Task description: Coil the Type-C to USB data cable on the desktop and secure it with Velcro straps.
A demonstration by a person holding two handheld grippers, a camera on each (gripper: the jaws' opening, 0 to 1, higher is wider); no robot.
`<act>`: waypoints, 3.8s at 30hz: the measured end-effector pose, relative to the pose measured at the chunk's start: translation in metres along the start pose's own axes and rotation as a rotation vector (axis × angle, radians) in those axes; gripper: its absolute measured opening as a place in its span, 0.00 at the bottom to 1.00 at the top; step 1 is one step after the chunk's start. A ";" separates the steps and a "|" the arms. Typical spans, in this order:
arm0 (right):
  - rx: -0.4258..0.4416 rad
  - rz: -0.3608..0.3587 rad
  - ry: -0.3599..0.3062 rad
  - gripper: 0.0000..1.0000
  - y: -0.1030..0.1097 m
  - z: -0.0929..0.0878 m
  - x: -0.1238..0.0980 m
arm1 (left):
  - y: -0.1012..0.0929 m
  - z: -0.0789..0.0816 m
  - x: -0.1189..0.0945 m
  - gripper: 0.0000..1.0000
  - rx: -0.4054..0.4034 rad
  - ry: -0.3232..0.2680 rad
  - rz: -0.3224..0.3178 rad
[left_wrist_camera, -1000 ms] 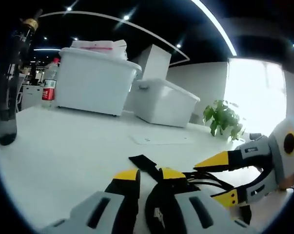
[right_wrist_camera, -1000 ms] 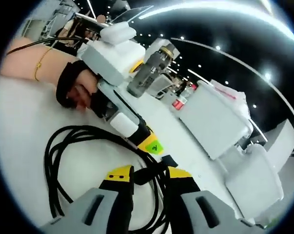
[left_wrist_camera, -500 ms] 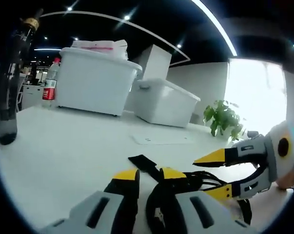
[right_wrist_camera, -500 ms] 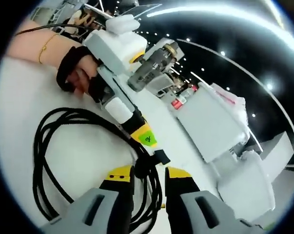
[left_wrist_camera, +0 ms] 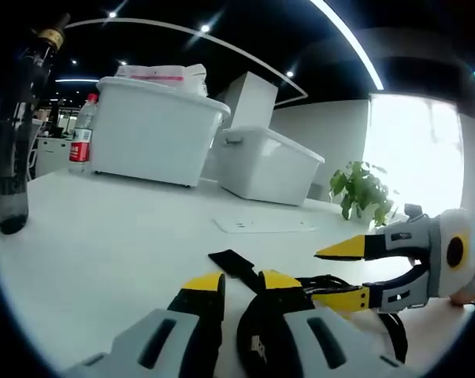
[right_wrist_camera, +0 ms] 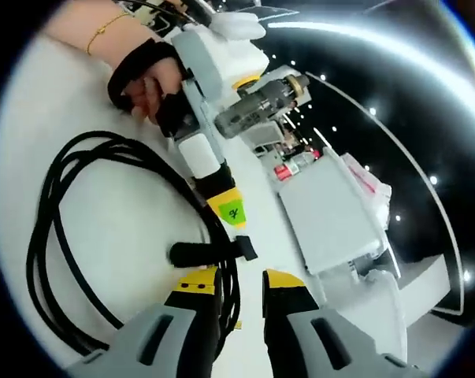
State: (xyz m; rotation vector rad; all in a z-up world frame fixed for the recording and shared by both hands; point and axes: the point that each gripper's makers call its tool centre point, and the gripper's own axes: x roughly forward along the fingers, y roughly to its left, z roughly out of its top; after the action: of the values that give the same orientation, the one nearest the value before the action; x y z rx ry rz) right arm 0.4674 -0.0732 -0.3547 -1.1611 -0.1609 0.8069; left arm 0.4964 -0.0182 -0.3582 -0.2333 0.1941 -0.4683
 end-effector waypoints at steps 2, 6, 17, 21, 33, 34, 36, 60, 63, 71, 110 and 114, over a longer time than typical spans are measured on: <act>0.006 0.019 -0.014 0.19 0.004 0.004 0.001 | 0.000 0.000 0.000 0.19 0.000 0.000 0.000; 0.005 0.071 -0.035 0.19 0.011 0.009 -0.002 | 0.000 -0.001 0.000 0.19 0.000 0.001 0.001; 0.194 0.105 -0.069 0.24 0.023 0.033 -0.008 | -0.001 -0.001 0.000 0.19 0.005 0.002 0.002; 0.171 0.055 -0.046 0.21 0.025 0.035 -0.004 | -0.001 -0.001 0.000 0.19 0.006 0.002 0.003; 0.070 -0.033 0.046 0.19 0.012 0.011 -0.008 | 0.002 -0.002 0.000 0.19 0.012 0.007 0.010; 0.046 -0.042 0.050 0.19 0.011 0.010 -0.007 | 0.002 -0.002 0.000 0.19 0.012 0.007 0.009; 0.032 -0.040 0.044 0.17 0.013 0.010 -0.006 | 0.002 -0.002 0.000 0.19 0.015 0.007 0.009; 0.060 0.118 -0.010 0.01 0.027 0.015 -0.006 | 0.019 0.032 0.053 0.03 0.261 -0.101 0.051; 0.107 0.141 -0.021 0.01 0.028 0.016 -0.006 | 0.013 0.013 0.060 0.03 0.362 0.002 0.010; 0.271 0.168 -0.097 0.01 0.014 0.020 -0.005 | 0.007 -0.003 0.062 0.03 0.360 0.073 -0.020; 0.937 0.305 -0.182 0.00 -0.027 0.005 0.041 | -0.002 -0.008 0.064 0.02 0.351 0.079 -0.052; 0.929 0.313 -0.195 0.00 -0.031 0.010 0.029 | 0.009 0.003 0.063 0.03 0.345 0.038 0.000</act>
State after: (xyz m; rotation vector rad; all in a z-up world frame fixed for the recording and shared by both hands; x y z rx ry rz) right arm 0.4976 -0.0520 -0.3319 -0.2261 0.2306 1.1021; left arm 0.5564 -0.0393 -0.3660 0.1127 0.1471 -0.4987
